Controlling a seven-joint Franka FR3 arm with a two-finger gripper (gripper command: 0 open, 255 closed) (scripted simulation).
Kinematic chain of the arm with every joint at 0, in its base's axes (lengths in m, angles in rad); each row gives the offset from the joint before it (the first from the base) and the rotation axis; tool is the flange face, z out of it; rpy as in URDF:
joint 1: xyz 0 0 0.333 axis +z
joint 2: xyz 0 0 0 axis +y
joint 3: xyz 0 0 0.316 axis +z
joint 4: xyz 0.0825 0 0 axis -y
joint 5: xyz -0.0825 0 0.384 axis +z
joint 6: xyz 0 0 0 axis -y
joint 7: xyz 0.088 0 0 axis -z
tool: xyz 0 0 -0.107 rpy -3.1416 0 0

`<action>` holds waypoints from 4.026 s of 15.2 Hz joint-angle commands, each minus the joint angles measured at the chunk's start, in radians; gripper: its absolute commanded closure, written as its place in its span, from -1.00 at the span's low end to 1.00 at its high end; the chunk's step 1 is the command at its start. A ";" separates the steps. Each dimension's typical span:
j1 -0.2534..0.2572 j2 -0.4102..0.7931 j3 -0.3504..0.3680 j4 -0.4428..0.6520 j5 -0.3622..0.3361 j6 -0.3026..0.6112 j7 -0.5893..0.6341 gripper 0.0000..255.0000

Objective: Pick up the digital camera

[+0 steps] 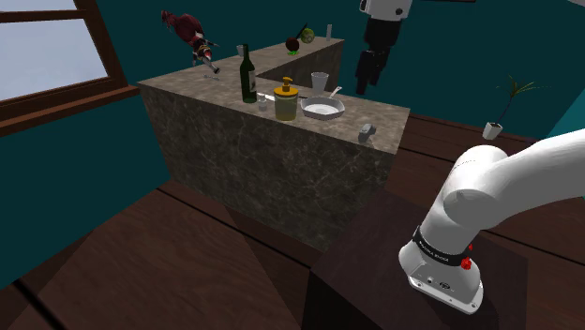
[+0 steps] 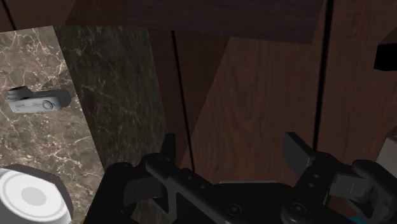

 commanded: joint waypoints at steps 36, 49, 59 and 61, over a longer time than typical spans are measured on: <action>0.203 0.869 -1.016 0.068 0.393 0.817 -1.336 -1.00; -0.126 1.257 -0.765 0.284 0.830 0.789 -1.709 -1.00; -0.130 1.264 -0.760 0.284 0.838 0.793 -1.713 1.00; -0.130 1.263 -0.761 0.283 0.837 0.793 -1.714 1.00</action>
